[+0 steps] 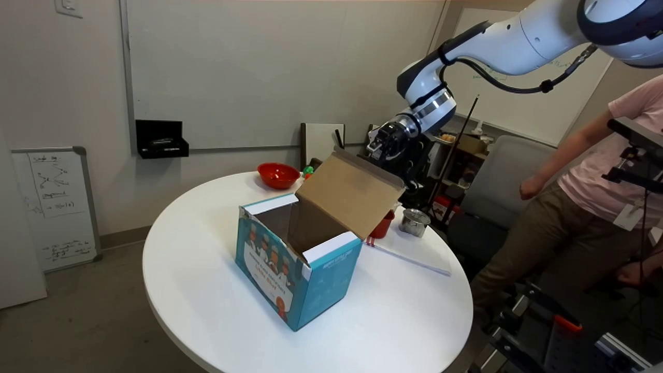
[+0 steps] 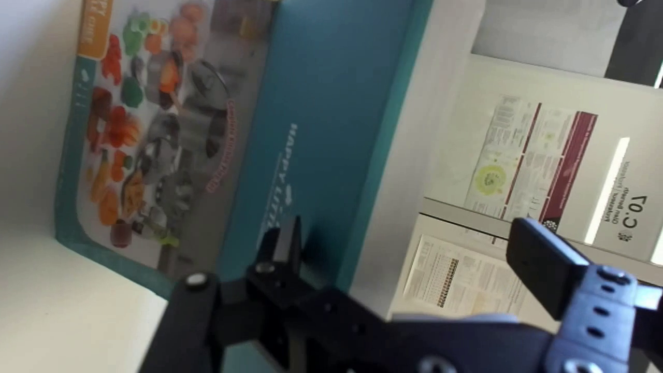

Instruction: Close the top part of the blue box.

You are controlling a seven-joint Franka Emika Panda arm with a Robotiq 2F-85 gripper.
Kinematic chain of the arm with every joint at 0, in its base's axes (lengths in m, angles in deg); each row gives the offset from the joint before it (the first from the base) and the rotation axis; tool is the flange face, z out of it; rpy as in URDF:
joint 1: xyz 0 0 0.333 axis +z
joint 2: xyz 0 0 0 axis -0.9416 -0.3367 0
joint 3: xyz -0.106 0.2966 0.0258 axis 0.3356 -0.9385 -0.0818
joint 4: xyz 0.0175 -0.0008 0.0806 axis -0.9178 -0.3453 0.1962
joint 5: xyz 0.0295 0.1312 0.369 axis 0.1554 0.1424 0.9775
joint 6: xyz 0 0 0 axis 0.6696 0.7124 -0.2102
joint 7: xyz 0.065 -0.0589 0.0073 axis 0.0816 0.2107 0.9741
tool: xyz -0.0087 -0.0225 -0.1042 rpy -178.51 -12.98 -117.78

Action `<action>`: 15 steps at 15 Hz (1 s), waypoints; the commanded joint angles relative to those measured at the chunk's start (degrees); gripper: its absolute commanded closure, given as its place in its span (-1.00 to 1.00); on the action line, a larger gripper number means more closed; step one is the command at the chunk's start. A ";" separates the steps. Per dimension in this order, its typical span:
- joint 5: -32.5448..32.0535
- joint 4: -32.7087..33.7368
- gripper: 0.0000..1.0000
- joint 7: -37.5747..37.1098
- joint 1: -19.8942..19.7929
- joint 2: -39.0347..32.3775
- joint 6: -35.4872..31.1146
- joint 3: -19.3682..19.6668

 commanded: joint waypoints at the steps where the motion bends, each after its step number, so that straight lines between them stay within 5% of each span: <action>1: -0.68 -2.02 -1.00 -0.16 1.83 4.54 1.80 0.03; 15: -5.82 -5.43 -1.00 -3.87 12.23 10.39 3.15 -1.38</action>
